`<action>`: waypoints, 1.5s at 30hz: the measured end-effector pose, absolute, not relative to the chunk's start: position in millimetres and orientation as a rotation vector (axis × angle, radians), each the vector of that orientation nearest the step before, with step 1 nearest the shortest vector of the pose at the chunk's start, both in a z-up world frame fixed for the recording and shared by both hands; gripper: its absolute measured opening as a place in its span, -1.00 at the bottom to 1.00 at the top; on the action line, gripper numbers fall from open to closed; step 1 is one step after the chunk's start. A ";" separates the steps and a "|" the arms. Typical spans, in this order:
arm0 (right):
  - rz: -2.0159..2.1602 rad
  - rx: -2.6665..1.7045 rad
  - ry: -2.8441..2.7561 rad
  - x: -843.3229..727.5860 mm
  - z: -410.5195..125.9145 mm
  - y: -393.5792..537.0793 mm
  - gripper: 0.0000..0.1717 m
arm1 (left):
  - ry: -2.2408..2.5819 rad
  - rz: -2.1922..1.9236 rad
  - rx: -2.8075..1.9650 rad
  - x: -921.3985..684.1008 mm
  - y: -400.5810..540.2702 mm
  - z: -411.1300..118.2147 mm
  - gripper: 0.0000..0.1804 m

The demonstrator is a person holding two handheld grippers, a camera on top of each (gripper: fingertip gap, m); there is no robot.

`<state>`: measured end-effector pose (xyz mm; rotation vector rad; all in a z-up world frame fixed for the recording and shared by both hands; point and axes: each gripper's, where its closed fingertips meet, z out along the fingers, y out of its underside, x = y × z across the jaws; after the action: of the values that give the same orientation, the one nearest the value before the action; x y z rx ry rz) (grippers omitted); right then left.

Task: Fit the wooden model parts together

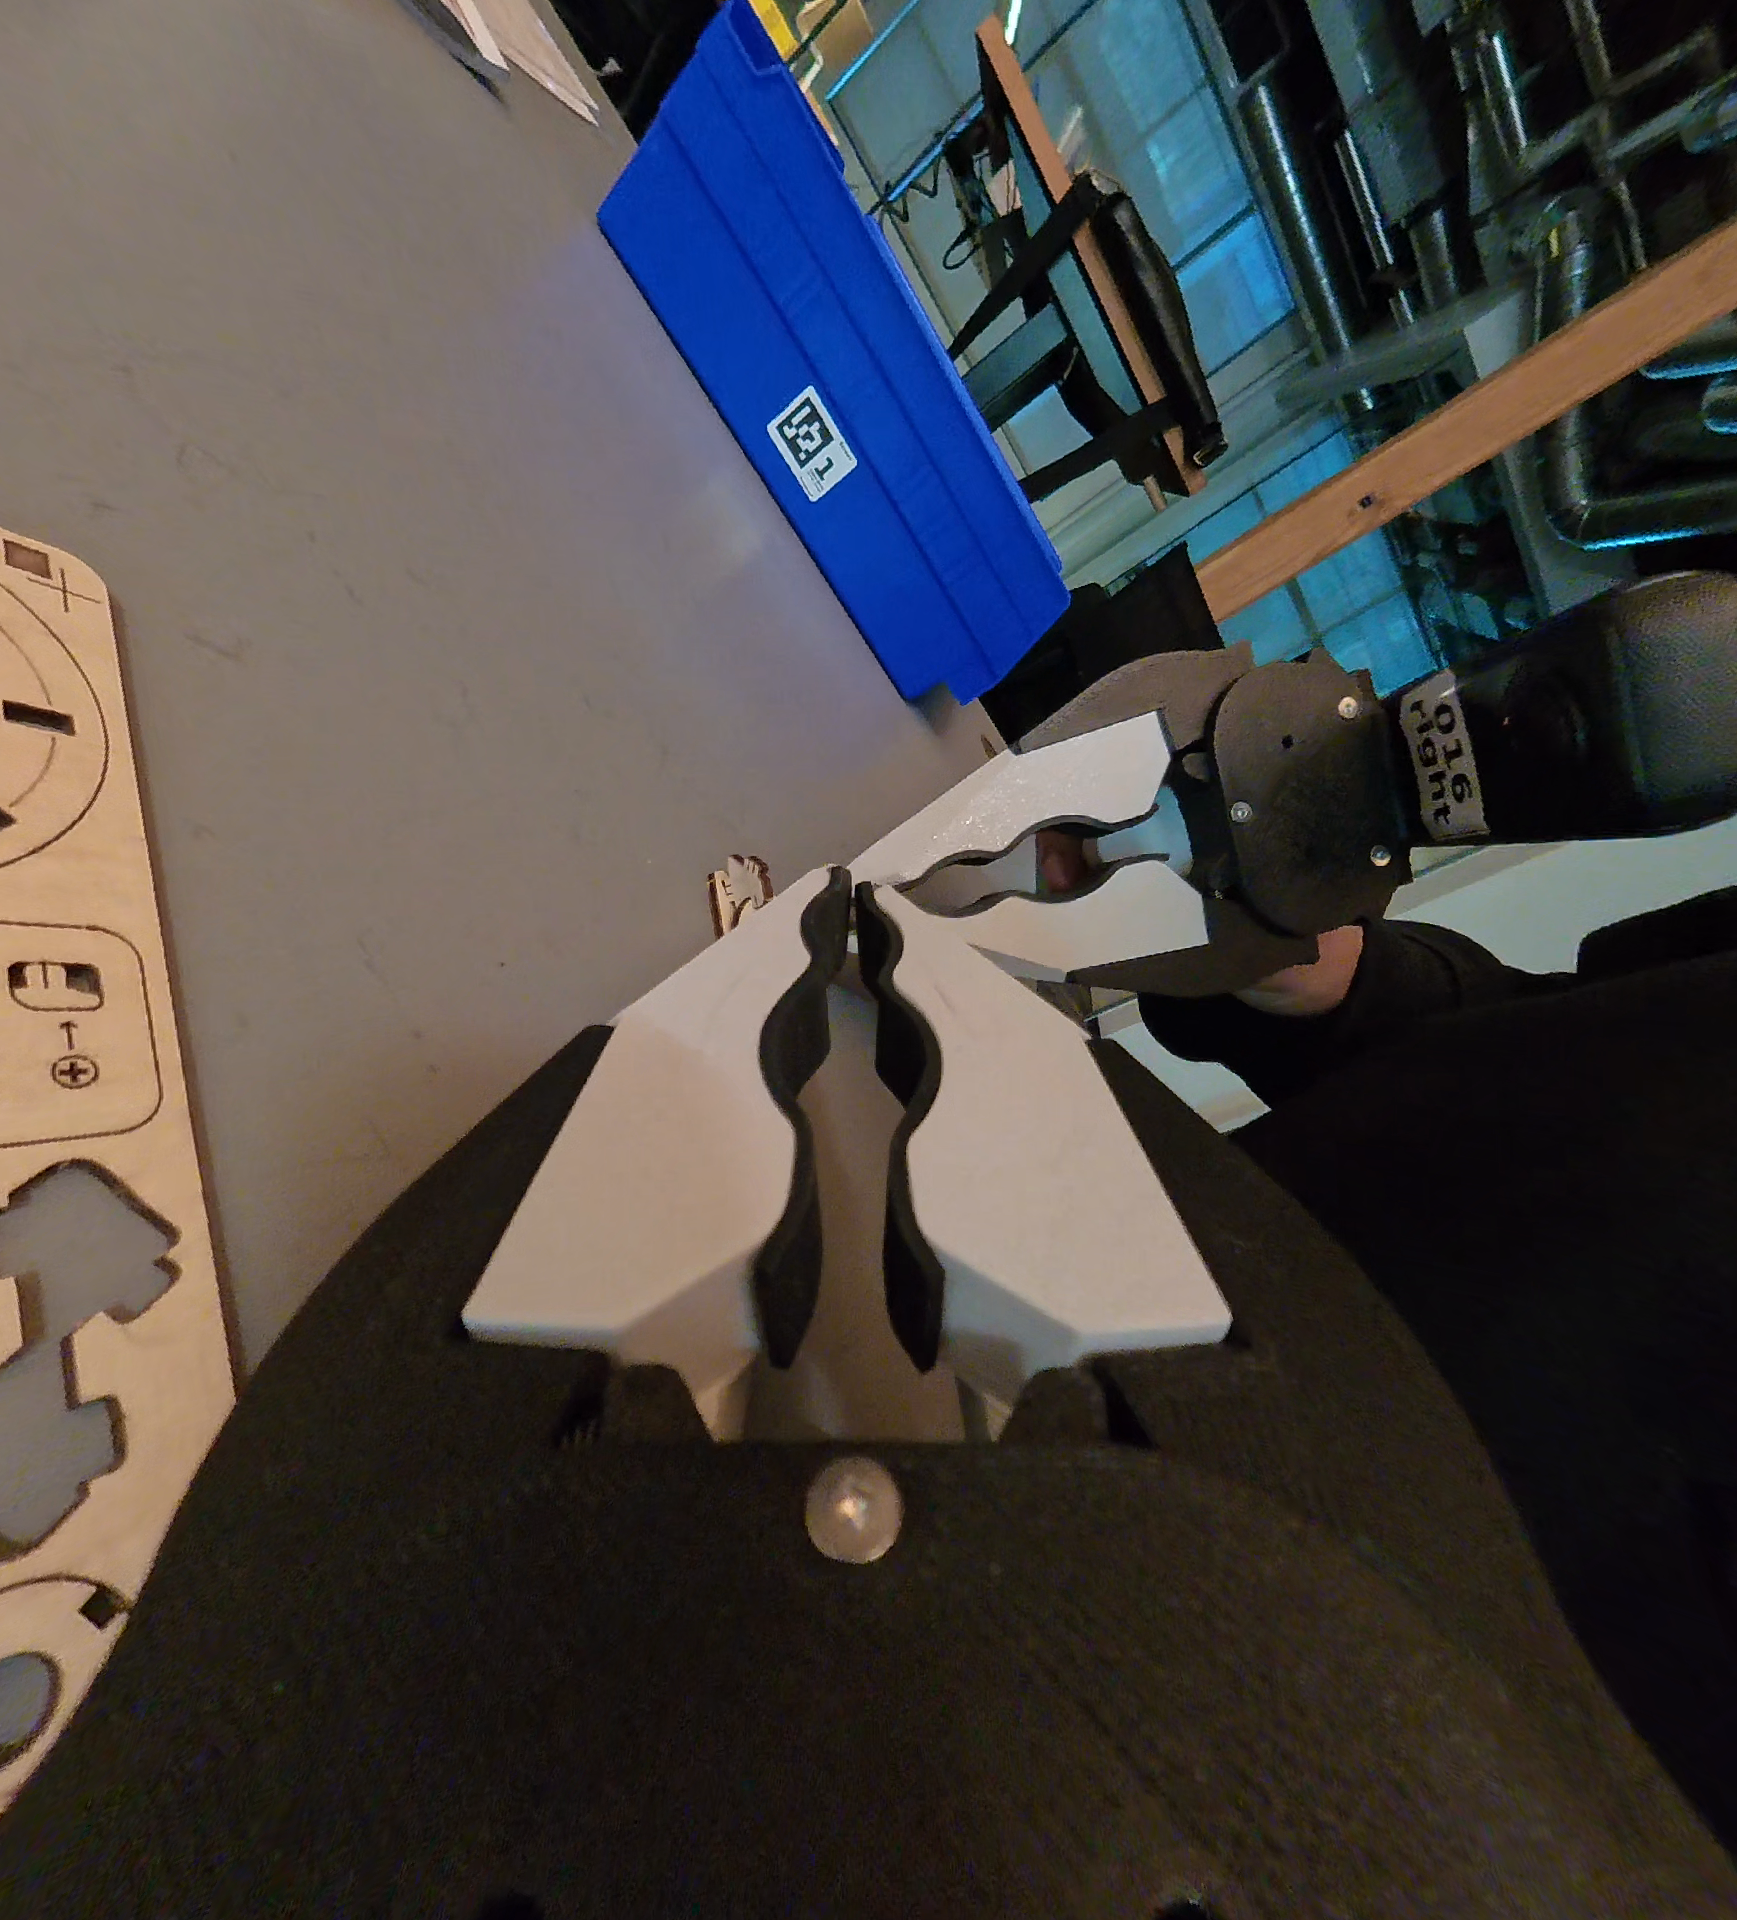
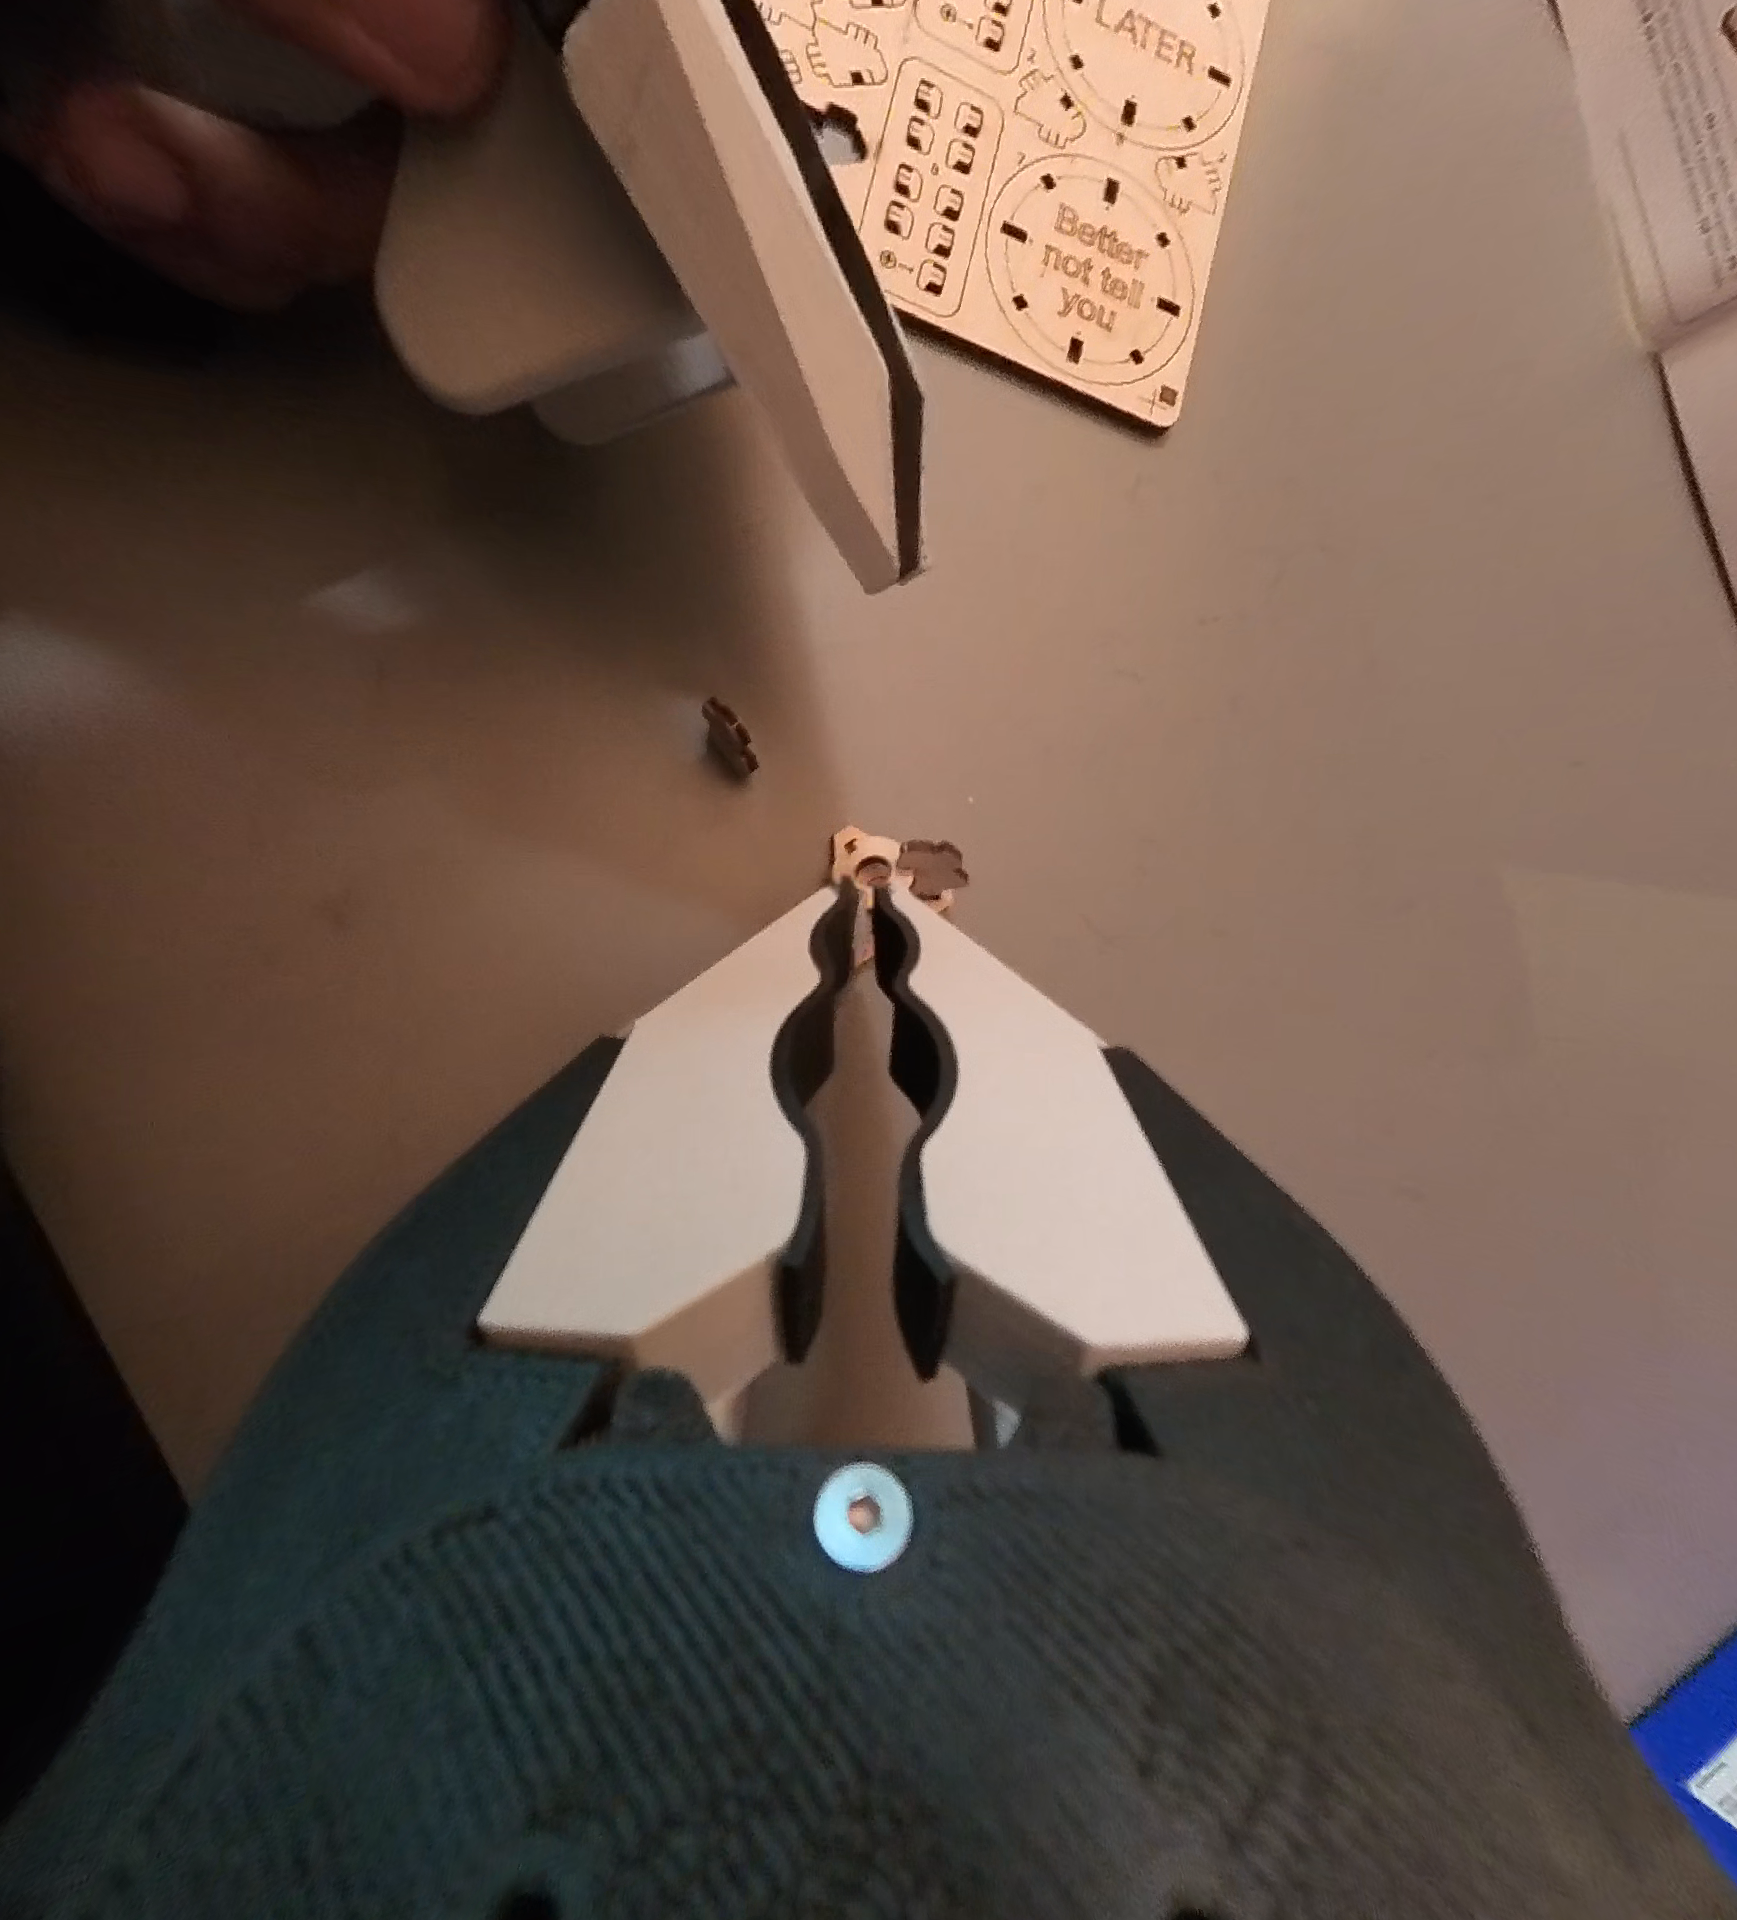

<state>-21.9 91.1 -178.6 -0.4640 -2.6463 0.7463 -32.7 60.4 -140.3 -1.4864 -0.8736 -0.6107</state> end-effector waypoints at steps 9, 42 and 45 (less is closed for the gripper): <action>0.749 -0.466 -2.653 -21.2 -180.4 91.4 -0.94 | -0.880 -0.610 -1.494 -33.2 61.1 -141.7 -1.00; 1.471 -0.920 -2.654 -27.8 -180.1 97.7 -1.00 | -0.894 -0.608 -1.494 -34.9 60.8 -143.2 -1.00; 1.440 -0.931 -2.646 -27.5 -181.9 98.0 -1.00 | -0.892 -0.610 -1.492 -34.7 60.7 -142.9 -1.00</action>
<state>-27.5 98.0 -181.9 -0.9311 -2.6462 1.4397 -34.7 60.7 -142.9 -1.4923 -0.8920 -0.6099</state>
